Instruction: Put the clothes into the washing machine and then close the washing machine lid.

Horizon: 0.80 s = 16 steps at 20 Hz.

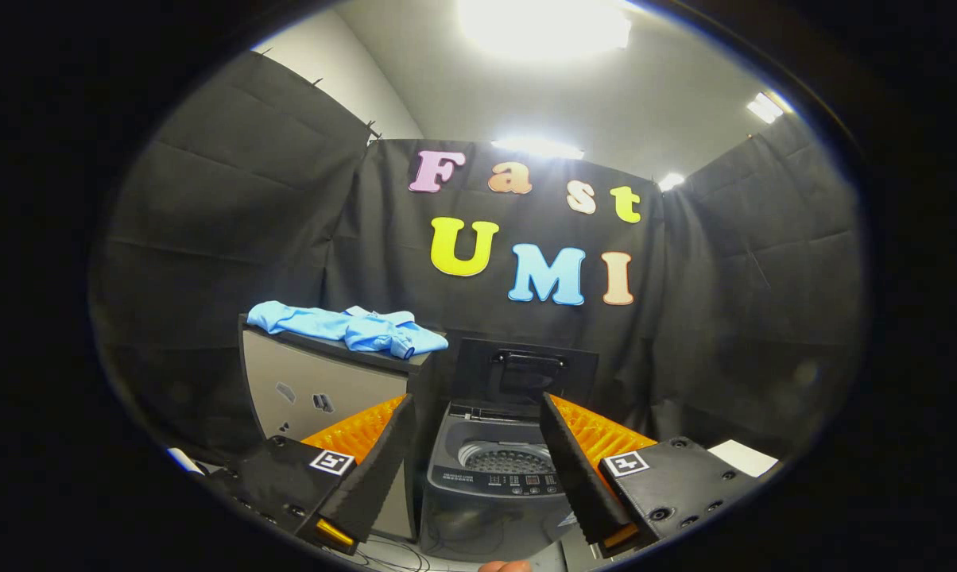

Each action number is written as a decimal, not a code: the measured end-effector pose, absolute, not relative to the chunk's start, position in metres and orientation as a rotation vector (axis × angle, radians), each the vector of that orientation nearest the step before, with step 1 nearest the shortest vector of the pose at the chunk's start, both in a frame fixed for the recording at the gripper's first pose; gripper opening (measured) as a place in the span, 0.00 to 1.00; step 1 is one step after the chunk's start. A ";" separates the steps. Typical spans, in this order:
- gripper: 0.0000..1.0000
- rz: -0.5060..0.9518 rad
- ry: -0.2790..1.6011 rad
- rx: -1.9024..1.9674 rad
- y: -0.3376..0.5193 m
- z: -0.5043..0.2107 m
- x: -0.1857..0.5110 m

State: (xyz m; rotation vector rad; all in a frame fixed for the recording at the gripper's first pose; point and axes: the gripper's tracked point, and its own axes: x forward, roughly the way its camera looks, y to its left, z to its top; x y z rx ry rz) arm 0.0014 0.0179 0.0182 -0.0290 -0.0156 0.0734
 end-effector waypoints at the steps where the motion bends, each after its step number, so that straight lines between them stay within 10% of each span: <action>1: 0.98 0.077 -0.024 -0.032 0.018 0.024 0.004; 16: 0.98 0.264 0.046 0.014 0.088 0.113 0.089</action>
